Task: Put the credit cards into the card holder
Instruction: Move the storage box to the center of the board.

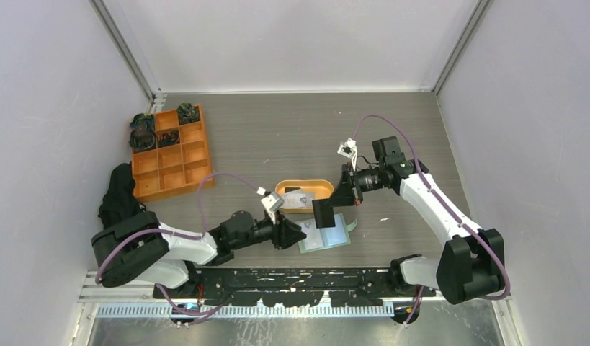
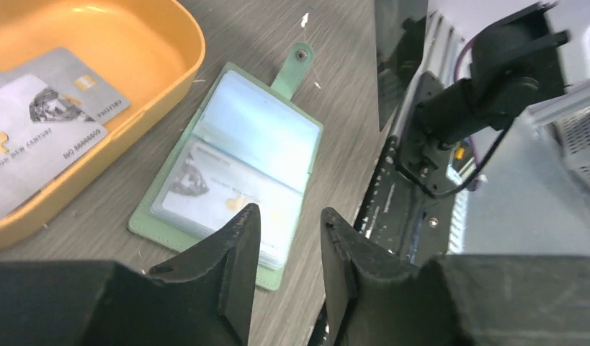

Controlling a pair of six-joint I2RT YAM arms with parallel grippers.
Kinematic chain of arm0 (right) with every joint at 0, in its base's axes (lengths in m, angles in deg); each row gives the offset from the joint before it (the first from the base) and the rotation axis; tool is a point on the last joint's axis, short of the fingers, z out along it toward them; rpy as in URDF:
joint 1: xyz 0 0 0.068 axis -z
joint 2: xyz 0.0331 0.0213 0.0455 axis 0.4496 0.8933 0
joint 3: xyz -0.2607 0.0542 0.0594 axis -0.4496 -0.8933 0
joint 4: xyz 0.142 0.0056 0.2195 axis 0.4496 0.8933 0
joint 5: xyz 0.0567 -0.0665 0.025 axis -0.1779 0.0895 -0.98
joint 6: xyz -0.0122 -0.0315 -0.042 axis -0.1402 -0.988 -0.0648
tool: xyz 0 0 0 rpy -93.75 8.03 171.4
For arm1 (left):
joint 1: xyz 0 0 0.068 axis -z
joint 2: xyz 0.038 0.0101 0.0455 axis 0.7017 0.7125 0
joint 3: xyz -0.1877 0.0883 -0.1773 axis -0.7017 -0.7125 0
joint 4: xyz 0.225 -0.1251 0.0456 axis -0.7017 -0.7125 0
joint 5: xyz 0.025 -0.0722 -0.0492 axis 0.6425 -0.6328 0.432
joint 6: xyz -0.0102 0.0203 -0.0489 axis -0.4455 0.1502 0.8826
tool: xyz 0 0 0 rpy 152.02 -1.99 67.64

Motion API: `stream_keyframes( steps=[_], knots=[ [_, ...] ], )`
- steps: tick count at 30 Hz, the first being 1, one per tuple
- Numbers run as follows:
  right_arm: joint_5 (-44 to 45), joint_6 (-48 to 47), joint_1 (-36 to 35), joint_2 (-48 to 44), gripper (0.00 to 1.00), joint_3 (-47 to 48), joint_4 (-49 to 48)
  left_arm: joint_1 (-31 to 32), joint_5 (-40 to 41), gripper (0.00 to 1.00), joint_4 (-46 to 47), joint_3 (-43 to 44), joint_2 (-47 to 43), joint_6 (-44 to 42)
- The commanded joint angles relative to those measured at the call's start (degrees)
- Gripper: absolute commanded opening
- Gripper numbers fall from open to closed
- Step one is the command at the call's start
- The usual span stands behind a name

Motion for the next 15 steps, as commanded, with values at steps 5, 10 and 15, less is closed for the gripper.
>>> stream_keyframes(
  steps=[5,10,15],
  knots=[
    [2.75,1.68,3.48,-1.65,0.01,2.01,-1.96,-0.16,4.95,0.0,-32.65,14.55,-1.22,-17.78],
    [3.44,1.8,3.78,-1.84,0.01,2.2,-1.83,-0.13,4.45,0.0,-40.0,21.71,4.74,-23.95],
    [3.84,1.75,4.14,-1.81,0.01,2.47,-1.48,-1.03,3.33,0.0,-39.21,26.64,13.05,-27.5]
  ],
)
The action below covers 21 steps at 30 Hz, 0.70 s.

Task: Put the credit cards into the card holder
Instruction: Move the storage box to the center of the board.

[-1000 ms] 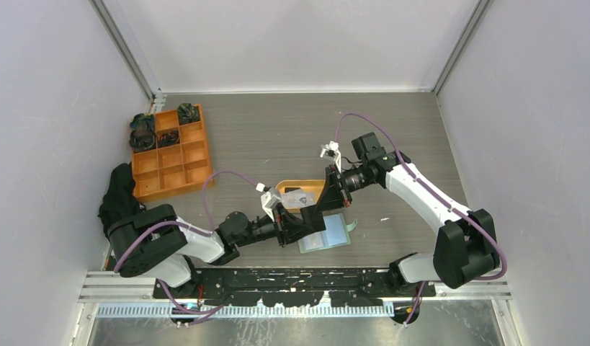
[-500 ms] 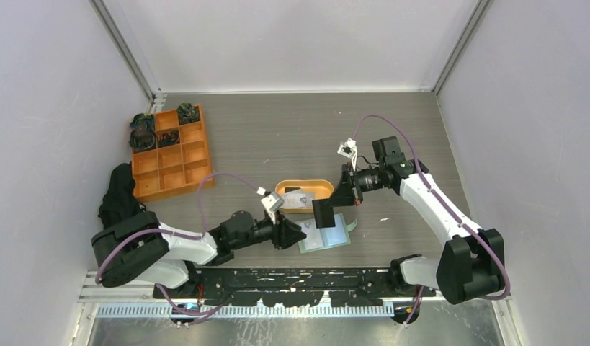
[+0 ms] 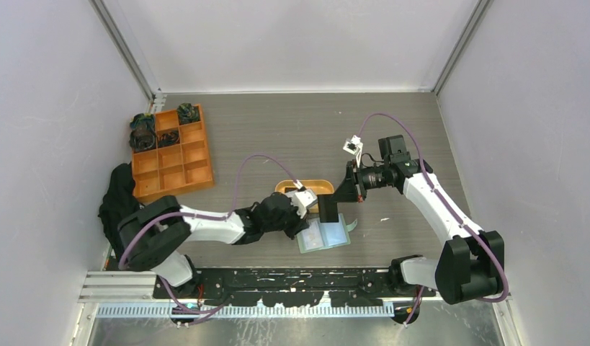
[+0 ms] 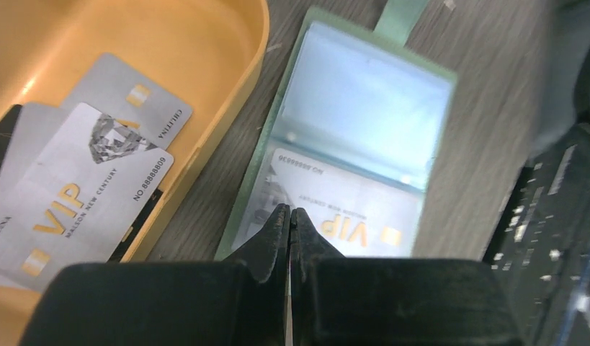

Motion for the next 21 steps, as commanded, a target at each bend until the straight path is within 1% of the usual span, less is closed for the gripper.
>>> stream_keyframes(
  steps=[1,7,12,16,19,21],
  knots=[
    [-0.12,0.31,0.48,-1.0,0.01,2.35,-0.87,-1.45,-0.07,0.0,-2.15,4.89,5.94,-6.07],
    [-0.03,0.34,0.75,-1.07,0.01,2.26,-0.78,-7.85,-1.89,0.0,-0.19,10.05,11.81,-3.19],
    [1.1,0.38,0.79,-0.26,0.01,2.09,-0.99,-11.58,-2.65,0.01,2.6,13.06,15.51,0.21],
    [3.44,3.13,0.77,0.8,0.01,0.27,-4.55,-13.8,0.64,0.03,3.29,16.4,18.92,4.94],
    [4.42,8.26,0.77,1.77,0.01,-3.6,-11.24,-15.0,1.72,0.1,6.28,16.28,18.02,10.02],
    [5.24,9.02,0.77,2.7,0.01,-5.06,-12.75,-14.99,1.88,0.14,9.51,13.73,15.1,12.27]
  ],
)
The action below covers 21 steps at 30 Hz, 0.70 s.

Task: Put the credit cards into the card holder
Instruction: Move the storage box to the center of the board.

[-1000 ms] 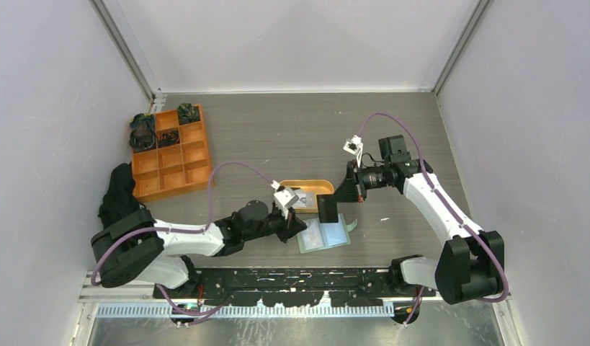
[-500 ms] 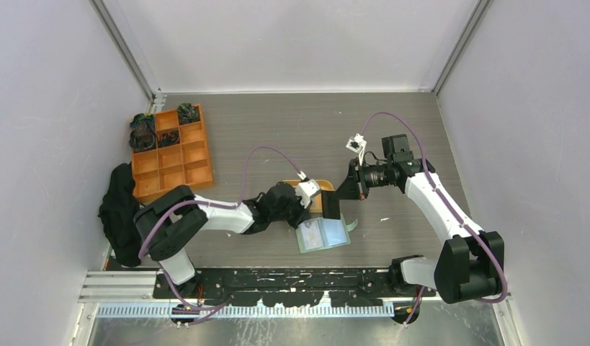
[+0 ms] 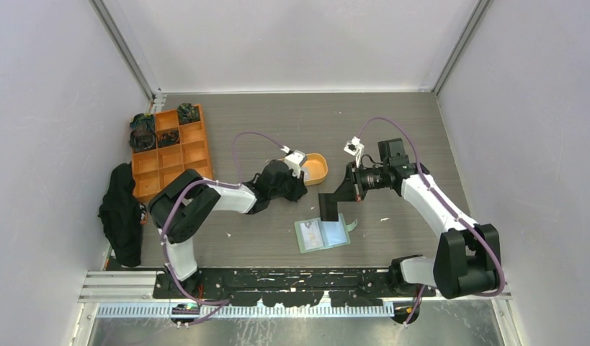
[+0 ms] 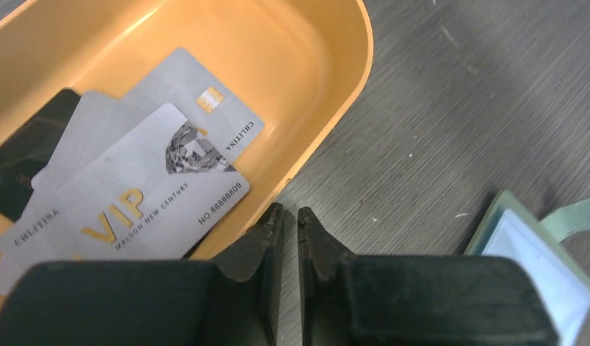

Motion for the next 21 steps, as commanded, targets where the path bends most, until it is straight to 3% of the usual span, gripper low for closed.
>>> stream_keyframes(
  steps=[1,6,10,11,14,16,21],
  knots=[
    [2.19,4.71,-0.15,1.88,0.01,-3.31,-7.08,-0.72,2.43,0.17,9.67,-3.78,-5.94,8.03],
    [5.98,9.13,0.0,1.92,0.01,-4.56,-9.63,-0.73,1.65,0.35,16.07,-18.23,-19.92,16.82],
    [1.54,26.24,2.28,0.98,0.01,-8.28,-22.62,-0.73,-2.05,0.63,24.31,-29.31,-27.2,24.84],
    [2.72,30.99,2.34,0.46,0.01,-9.31,-25.09,-0.76,-3.25,0.66,26.97,-31.65,-27.98,26.78],
    [4.2,41.98,2.29,-1.13,0.01,-14.05,-32.87,-0.69,-6.43,0.66,30.0,-35.67,-27.71,33.15],
    [6.45,44.59,2.25,-0.35,0.01,-14.47,-30.05,0.51,-7.98,0.65,26.93,-35.94,-27.29,36.58],
    [9.19,28.73,2.27,-2.8,0.01,-13.15,-11.02,13.97,8.82,0.6,10.67,-33.86,-29.55,33.85]
  ],
)
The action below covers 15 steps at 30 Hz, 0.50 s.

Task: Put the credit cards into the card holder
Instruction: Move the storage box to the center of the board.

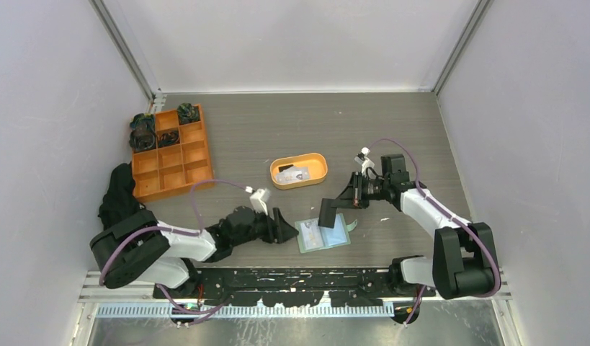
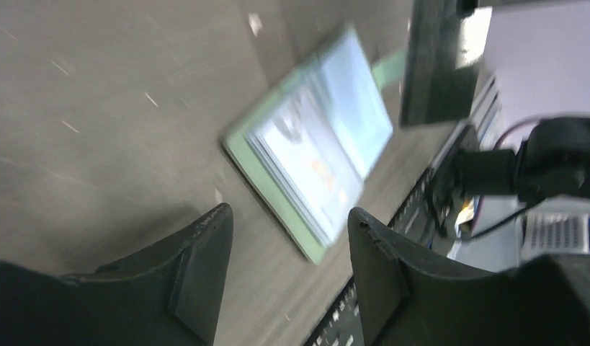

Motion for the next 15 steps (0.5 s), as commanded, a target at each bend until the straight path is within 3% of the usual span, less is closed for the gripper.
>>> stream_keyframes(
  steps=[1,5,7,10,15],
  knots=[
    [3.17,-5.63,0.05,-4.53,0.01,0.5,10.16,10.62,12.79,0.6,-12.15,3.17,-2.99,0.09],
    [1.01,-4.38,0.07,-4.41,0.01,-2.93,4.8,13.32,15.69,0.54,-15.74,3.16,-7.29,-2.57],
    [-0.51,-1.91,0.13,-3.96,0.01,-2.95,2.62,16.42,19.28,0.54,-17.28,3.54,-10.07,-9.47],
    [-1.92,0.48,1.38,-3.66,0.01,-0.14,0.96,23.98,23.79,0.54,-14.72,3.74,-11.67,-26.31],
    [-6.92,-6.6,9.1,-1.21,0.01,6.77,9.55,29.14,13.33,0.53,-3.68,3.73,-3.65,-54.02]
  ],
)
